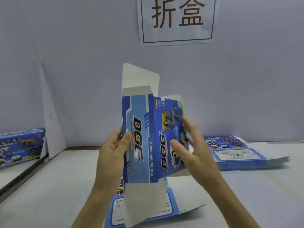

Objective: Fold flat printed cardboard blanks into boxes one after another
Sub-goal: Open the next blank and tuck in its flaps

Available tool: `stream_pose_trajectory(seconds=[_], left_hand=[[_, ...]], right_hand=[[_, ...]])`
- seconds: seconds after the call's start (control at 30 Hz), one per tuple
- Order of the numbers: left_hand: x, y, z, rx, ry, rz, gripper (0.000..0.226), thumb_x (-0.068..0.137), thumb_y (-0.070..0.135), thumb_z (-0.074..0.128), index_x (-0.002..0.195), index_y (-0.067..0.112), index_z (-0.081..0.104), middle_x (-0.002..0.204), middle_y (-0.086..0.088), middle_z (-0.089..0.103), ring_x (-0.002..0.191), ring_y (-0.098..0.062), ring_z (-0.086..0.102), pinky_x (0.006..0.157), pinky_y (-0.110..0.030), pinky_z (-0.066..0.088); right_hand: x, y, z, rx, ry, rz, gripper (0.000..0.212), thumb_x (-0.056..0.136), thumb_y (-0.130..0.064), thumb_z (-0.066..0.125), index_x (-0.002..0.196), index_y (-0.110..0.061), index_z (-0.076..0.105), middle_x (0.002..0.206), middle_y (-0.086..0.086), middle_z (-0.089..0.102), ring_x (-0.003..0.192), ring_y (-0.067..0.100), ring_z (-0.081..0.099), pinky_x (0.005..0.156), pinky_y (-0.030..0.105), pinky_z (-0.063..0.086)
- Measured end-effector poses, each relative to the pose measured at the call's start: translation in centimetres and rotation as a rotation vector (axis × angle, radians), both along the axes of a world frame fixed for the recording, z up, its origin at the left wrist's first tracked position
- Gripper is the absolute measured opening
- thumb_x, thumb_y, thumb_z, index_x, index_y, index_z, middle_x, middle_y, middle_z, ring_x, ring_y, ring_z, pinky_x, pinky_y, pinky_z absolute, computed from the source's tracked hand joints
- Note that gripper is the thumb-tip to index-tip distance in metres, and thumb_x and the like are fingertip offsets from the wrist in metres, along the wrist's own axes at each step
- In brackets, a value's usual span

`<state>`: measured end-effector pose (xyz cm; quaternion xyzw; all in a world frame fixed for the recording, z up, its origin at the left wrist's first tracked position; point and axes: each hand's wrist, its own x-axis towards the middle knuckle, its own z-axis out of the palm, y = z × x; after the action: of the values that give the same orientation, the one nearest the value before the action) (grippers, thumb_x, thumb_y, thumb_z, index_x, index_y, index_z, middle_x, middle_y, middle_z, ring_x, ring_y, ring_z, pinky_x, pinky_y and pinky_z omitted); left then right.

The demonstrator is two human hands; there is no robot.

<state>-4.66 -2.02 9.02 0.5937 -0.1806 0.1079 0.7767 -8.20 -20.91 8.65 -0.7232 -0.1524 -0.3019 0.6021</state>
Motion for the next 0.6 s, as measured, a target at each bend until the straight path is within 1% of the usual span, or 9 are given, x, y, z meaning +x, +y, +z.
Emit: stream_pose_trajectory(seconds=[0.1,0.13,0.2,0.27,0.37,0.43,0.5,0.53,0.6], left_hand=[[0.5,0.5,-0.1,-0.07,0.06,-0.103,0.026,0.082,0.035,0.055,0.103,0.029,0.068,0.1,-0.004,0.074,0.082,-0.021,0.073,0.056,-0.031,0.058],[0.5,0.6,-0.2,-0.074,0.058,-0.11,0.024,0.082,0.035,0.055,0.1,0.03,0.07,0.098,-0.004,0.074,0.081,-0.02,0.073,0.056,-0.03,0.058],[0.2,0.3,-0.1,0.004,0.021,-0.103,0.025,0.084,0.043,0.055,0.098,0.032,0.072,0.098,-0.003,0.074,0.084,-0.02,0.072,0.061,-0.028,0.058],[-0.3,0.0,-0.2,0.136,0.009,-0.152,0.052,0.077,0.068,0.059,0.11,0.029,0.066,0.103,-0.006,0.073,0.09,-0.025,0.072,0.071,-0.033,0.059],[-1.0,0.0,0.3,0.269,-0.014,-0.269,0.098,0.041,0.084,0.069,0.122,0.032,0.05,0.105,-0.001,0.072,0.093,-0.025,0.071,0.07,-0.033,0.059],[-1.4,0.4,0.9,0.312,-0.061,-0.236,0.093,0.033,0.08,0.076,0.114,0.041,0.051,0.104,0.006,0.072,0.092,-0.017,0.071,0.065,-0.025,0.058],[-1.6,1.2,1.5,0.412,-0.163,-0.143,0.07,0.041,0.065,0.08,0.103,0.05,0.053,0.103,0.014,0.07,0.093,-0.01,0.07,0.069,-0.025,0.057],[-1.7,1.7,1.6,0.465,-0.226,-0.098,0.066,0.046,0.056,0.079,0.105,0.049,0.05,0.103,0.016,0.069,0.094,-0.006,0.068,0.072,-0.023,0.056],[-1.9,2.4,1.9,0.524,-0.328,-0.055,0.076,0.051,0.041,0.078,0.117,0.035,0.041,0.111,0.02,0.062,0.102,0.005,0.061,0.082,-0.016,0.051]], right_hand=[[0.2,-1.0,0.3,0.155,0.077,-0.076,0.083,0.074,-0.041,0.073,0.145,-0.038,0.03,0.128,-0.031,0.048,0.112,-0.008,0.056,0.085,0.025,0.056],[0.2,-1.4,0.4,0.181,0.119,-0.045,0.084,0.071,-0.044,0.074,0.144,-0.034,0.034,0.128,-0.024,0.054,0.11,0.0,0.061,0.086,0.032,0.057],[0.0,-1.9,0.6,0.16,0.127,0.074,0.056,0.079,-0.035,0.073,0.128,-0.019,0.053,0.115,-0.003,0.069,0.102,0.021,0.068,0.079,0.038,0.059],[-0.3,-1.5,0.6,0.089,0.127,0.164,0.037,0.085,-0.028,0.062,0.119,-0.016,0.058,0.107,0.002,0.072,0.099,0.024,0.07,0.076,0.039,0.06],[-0.5,-0.6,0.4,-0.009,0.094,0.166,0.039,0.086,-0.03,0.053,0.125,-0.03,0.051,0.108,-0.013,0.07,0.101,0.013,0.069,0.07,0.033,0.06],[-0.5,-0.4,0.6,0.031,0.064,0.2,0.042,0.088,-0.027,0.053,0.13,-0.029,0.05,0.111,-0.015,0.069,0.102,0.012,0.068,0.065,0.027,0.058],[-0.5,-0.8,1.1,0.113,0.014,0.201,0.03,0.095,-0.028,0.054,0.124,-0.022,0.057,0.11,-0.008,0.071,0.1,0.012,0.069,0.068,0.024,0.056],[-0.6,-1.2,1.4,0.19,0.006,0.198,0.025,0.095,-0.032,0.053,0.115,-0.022,0.064,0.106,-0.005,0.072,0.096,0.011,0.069,0.071,0.023,0.055],[-0.9,-1.9,2.0,0.322,0.018,0.253,0.035,0.092,-0.043,0.045,0.093,-0.026,0.075,0.096,-0.003,0.074,0.09,0.013,0.07,0.075,0.027,0.055]])
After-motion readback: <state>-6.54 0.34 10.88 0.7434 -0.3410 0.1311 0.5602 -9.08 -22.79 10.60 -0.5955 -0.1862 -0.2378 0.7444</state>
